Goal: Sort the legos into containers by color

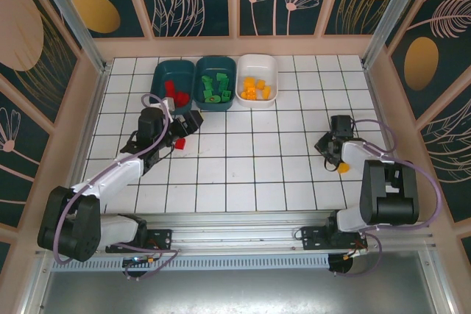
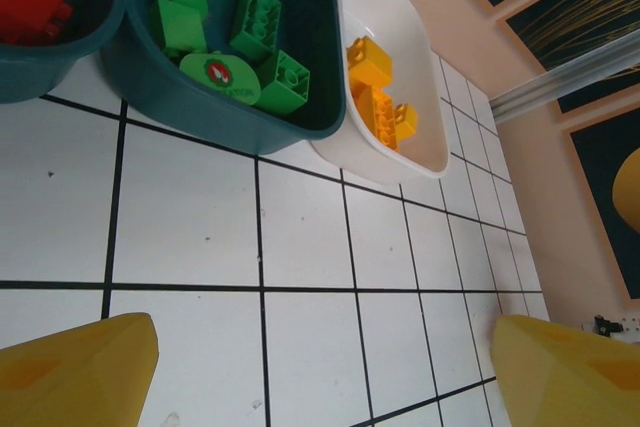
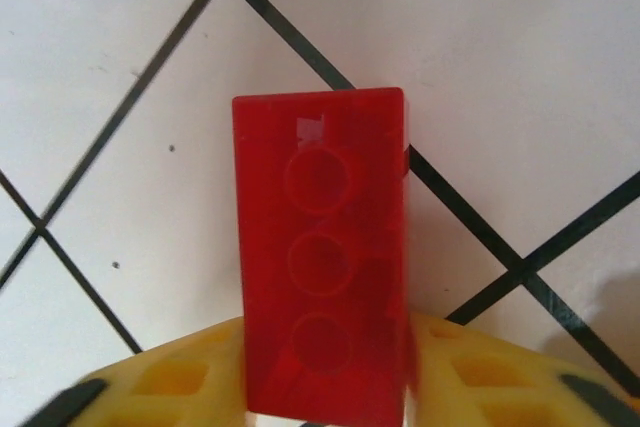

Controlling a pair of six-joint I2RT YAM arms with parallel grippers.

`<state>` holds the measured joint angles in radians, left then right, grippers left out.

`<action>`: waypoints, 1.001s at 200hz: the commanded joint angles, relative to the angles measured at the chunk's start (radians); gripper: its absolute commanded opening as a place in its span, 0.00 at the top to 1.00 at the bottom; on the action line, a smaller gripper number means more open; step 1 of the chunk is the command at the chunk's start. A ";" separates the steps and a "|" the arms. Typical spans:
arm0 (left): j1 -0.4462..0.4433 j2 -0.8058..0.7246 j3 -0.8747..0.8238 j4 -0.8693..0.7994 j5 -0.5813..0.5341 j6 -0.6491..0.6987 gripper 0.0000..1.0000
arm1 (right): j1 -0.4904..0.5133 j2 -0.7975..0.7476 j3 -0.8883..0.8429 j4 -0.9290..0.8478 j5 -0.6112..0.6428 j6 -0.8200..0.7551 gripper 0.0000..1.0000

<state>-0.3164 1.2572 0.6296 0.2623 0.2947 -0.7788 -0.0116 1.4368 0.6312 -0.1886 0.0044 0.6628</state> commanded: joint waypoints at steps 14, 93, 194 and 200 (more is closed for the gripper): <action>0.002 -0.025 -0.002 -0.029 -0.026 0.023 0.14 | 0.010 0.009 -0.010 0.051 -0.009 -0.009 0.77; 0.010 -0.042 -0.012 -0.108 -0.244 0.004 0.10 | 0.285 -0.072 0.106 0.005 0.101 0.006 0.81; 0.216 -0.111 -0.211 -0.098 -0.148 -0.292 0.01 | 0.788 0.593 0.934 0.191 -0.068 -0.312 0.83; 0.217 -0.111 -0.216 -0.104 -0.138 -0.285 0.01 | 0.792 0.639 1.001 0.179 -0.064 -0.352 0.83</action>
<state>-0.1081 1.1664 0.4358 0.1772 0.1104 -1.0359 0.7654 1.9339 1.4376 -0.0284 -0.0013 0.4839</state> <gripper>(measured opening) 0.984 0.292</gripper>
